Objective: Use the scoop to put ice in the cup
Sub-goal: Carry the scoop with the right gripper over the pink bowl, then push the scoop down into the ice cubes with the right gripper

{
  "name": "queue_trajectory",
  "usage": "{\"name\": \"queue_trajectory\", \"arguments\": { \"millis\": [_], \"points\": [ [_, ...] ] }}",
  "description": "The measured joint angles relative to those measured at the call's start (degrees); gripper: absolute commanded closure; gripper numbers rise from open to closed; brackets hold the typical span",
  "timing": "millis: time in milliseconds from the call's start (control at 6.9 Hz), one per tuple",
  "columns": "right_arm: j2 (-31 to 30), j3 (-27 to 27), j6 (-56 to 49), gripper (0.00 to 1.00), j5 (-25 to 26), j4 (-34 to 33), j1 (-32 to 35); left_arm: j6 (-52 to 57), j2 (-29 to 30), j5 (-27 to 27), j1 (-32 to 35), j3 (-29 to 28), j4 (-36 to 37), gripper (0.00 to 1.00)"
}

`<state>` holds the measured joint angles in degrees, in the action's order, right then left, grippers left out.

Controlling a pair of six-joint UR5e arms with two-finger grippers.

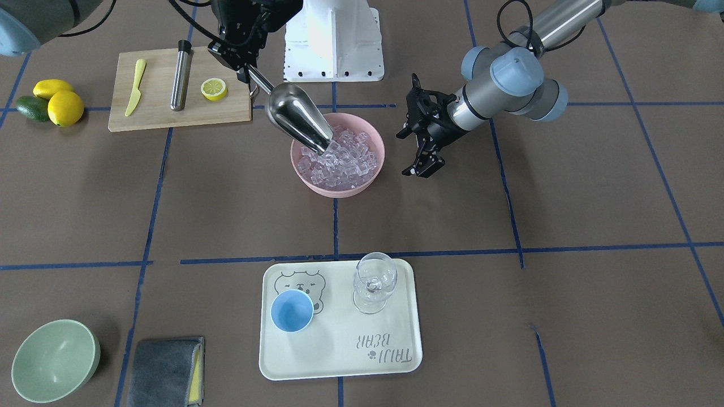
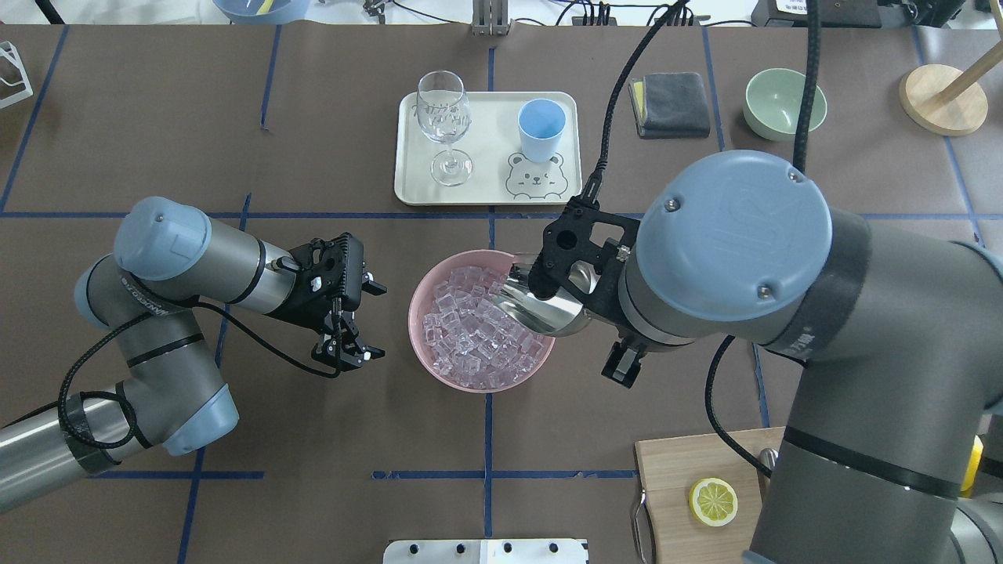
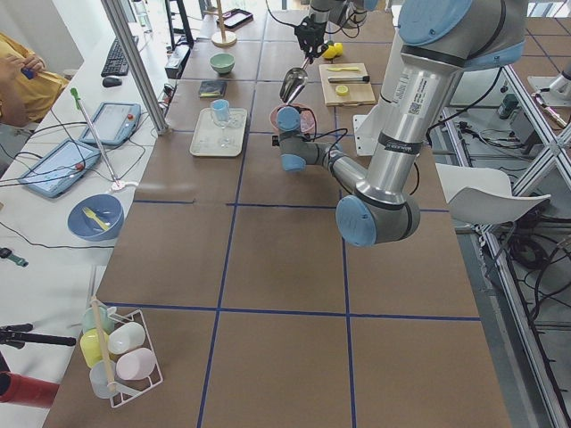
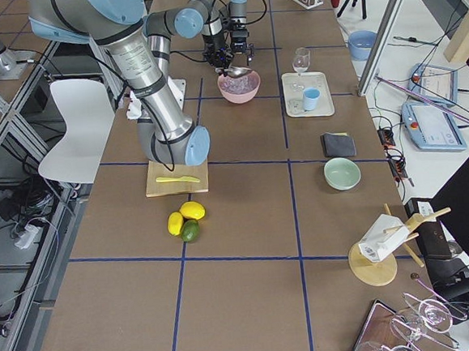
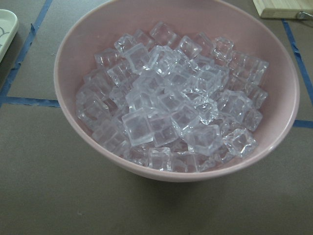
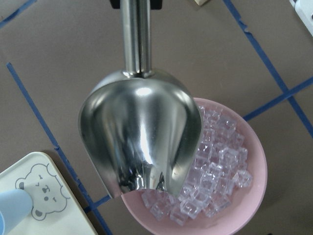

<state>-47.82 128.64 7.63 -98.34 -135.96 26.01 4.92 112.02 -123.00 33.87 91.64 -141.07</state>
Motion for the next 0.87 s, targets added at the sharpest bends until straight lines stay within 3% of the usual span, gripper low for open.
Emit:
{"name": "queue_trajectory", "arguments": {
  "millis": [290,579,869],
  "points": [
    [7.42,-7.81,-4.34,1.00,0.01,-9.83,-0.01,0.00,-0.11,0.04,-0.02,-0.03,-0.05,0.00],
    [11.51,-15.59,-6.71,1.00,0.03,-11.53,-0.21,0.00,-0.19,0.04,0.05,0.08,-0.16,0.00],
    [12.56,-19.15,-8.50,1.00,0.07,-11.60,-0.60,0.00,-0.22,0.04,0.06,0.18,-0.24,0.00]
  ]
}}
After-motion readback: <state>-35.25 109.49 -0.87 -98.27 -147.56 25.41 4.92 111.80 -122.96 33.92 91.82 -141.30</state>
